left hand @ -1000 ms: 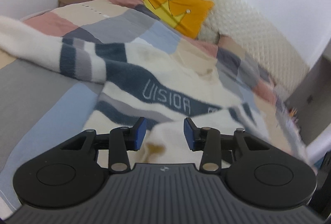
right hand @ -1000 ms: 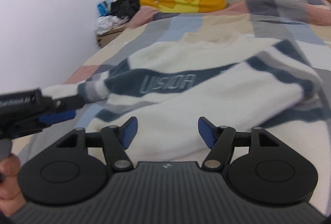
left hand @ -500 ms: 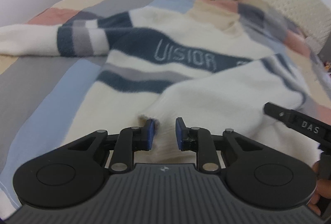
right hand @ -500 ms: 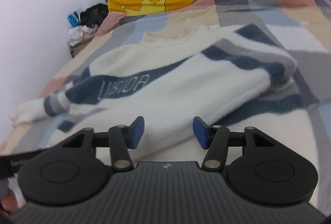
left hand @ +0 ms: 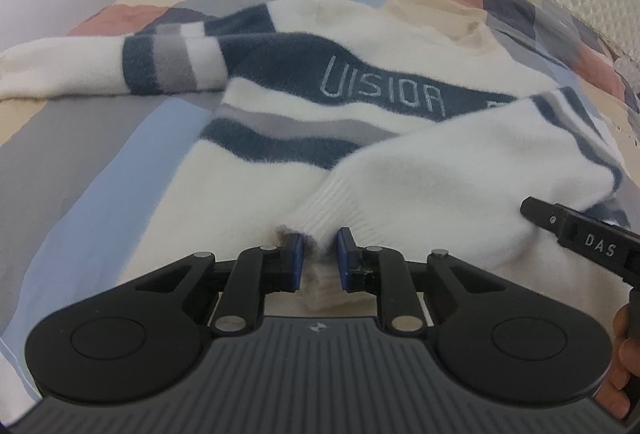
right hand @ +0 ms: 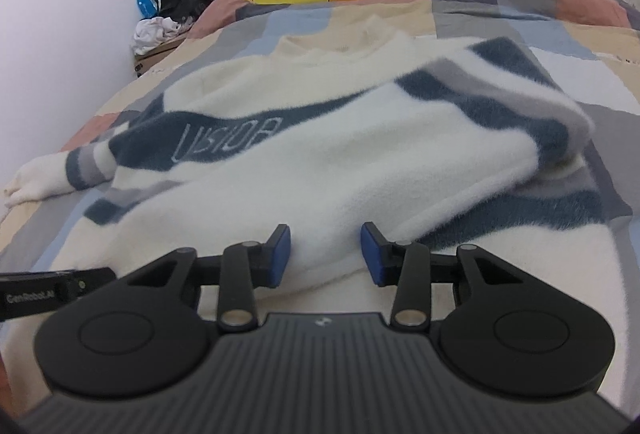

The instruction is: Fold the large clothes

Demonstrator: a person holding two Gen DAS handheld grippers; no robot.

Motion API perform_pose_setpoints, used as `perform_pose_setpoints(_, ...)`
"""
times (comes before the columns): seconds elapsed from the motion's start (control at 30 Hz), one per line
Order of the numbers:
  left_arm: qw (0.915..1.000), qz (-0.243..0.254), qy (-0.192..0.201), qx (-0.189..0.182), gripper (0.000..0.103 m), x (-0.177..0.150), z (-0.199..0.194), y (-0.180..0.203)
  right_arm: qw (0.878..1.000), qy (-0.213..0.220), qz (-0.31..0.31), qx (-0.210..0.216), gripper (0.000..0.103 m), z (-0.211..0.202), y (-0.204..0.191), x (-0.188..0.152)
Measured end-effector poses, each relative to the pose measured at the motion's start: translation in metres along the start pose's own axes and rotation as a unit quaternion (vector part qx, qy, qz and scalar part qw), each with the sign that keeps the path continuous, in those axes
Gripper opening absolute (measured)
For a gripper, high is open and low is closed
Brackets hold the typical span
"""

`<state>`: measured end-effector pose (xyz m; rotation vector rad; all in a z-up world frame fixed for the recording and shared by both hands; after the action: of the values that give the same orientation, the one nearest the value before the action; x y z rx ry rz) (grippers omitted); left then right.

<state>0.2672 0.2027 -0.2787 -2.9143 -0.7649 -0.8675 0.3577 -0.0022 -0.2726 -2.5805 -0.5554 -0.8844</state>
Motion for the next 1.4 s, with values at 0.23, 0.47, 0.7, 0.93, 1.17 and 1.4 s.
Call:
perform_pose_setpoints(0.23, 0.9985, -0.038, 0.038, -0.012, 0.042, 0.012, -0.024, -0.012, 1.0, -0.001, 0.001, 0.003, 0.042, -0.002, -0.001, -0.002)
perform_pose_setpoints(0.47, 0.9903, -0.112, 0.073, 0.038, 0.059, 0.05, -0.052, -0.063, 0.999, -0.006, 0.032, 0.026, 0.043, -0.007, 0.003, -0.002)
perform_pose_setpoints(0.7, 0.9727, -0.218, 0.038, 0.07, 0.062, 0.091, -0.043, -0.149, 0.998, -0.007, 0.04, 0.054, 0.043, -0.011, -0.001, -0.003)
perform_pose_setpoints(0.93, 0.9341, -0.339, 0.066, 0.09, 0.065, 0.108, -0.042, -0.259, 0.998, -0.003, 0.02, 0.064, 0.043, -0.013, -0.017, -0.006)
perform_pose_setpoints(1.17, 0.8795, -0.466, 0.092, 0.035, 0.067, 0.097, -0.03, -0.339, 0.998, 0.002, 0.024, 0.063, 0.043, -0.011, -0.016, -0.006)
perform_pose_setpoints(1.4, 0.8562, -0.506, 0.104, -0.006, 0.067, 0.098, 0.0, -0.386, 0.999, 0.009, 0.011, 0.045, 0.043, -0.004, -0.021, -0.007)
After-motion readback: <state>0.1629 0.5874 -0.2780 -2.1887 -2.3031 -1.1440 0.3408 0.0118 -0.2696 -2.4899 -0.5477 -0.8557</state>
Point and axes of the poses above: each gripper's, at about its wrist camera, not at the fingertips, and z roughly the way its jaws point, y to its right, x to its top, the point moved 10 cm from there along z, roughly the way its jaws point, and after that the axes turned 11 degrees about -y, right-handed, at the moved point
